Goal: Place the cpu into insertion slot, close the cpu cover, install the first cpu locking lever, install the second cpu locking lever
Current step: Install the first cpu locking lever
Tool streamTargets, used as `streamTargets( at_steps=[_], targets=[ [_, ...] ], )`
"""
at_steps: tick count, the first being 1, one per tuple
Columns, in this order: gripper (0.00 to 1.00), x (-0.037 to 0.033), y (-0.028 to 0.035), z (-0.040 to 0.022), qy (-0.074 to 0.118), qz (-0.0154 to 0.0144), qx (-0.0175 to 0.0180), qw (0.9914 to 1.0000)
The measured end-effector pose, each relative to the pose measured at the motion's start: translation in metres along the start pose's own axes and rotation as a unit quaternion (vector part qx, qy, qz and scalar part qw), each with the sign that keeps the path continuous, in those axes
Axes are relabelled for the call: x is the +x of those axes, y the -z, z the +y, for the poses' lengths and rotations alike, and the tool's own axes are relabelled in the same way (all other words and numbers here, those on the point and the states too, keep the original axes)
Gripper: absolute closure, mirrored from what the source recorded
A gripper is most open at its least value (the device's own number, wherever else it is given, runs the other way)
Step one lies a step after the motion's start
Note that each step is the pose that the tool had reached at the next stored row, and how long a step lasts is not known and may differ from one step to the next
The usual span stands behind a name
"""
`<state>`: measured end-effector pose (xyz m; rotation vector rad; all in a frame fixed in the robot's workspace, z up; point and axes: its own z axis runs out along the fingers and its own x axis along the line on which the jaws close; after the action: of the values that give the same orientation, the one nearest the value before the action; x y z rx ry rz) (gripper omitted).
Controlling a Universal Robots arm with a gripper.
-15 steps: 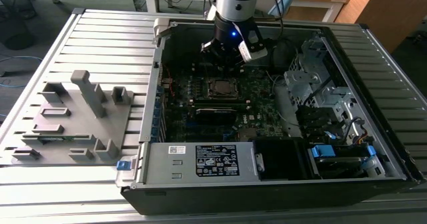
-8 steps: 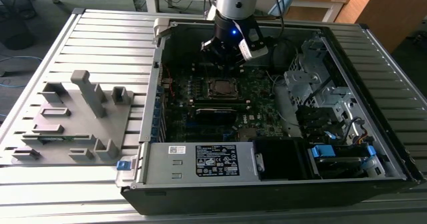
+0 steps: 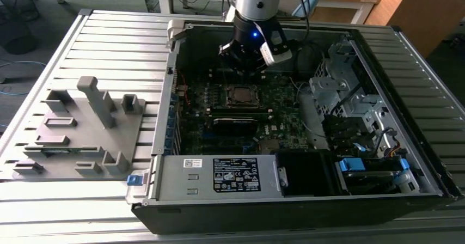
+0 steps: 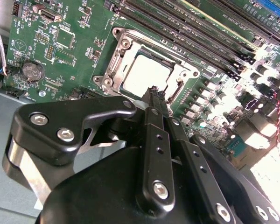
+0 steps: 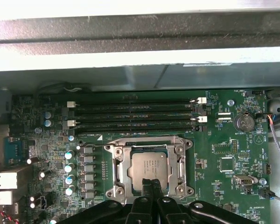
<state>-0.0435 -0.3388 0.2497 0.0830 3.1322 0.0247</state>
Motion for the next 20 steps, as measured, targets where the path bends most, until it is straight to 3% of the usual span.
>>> streamTargets(
  at_steps=[6, 7, 20],
  targets=[
    [0.89, 0.0000, 0.0019, 0.0000, 0.000, 0.0000, 0.0000, 1.00000],
    [0.89, -0.0001, 0.0077, 0.0001, 0.000, 0.0000, 0.0000, 1.00000],
    [0.89, -0.0001, 0.0111, 0.0002, 0.000, 0.0000, 0.0000, 1.00000]
  ],
)
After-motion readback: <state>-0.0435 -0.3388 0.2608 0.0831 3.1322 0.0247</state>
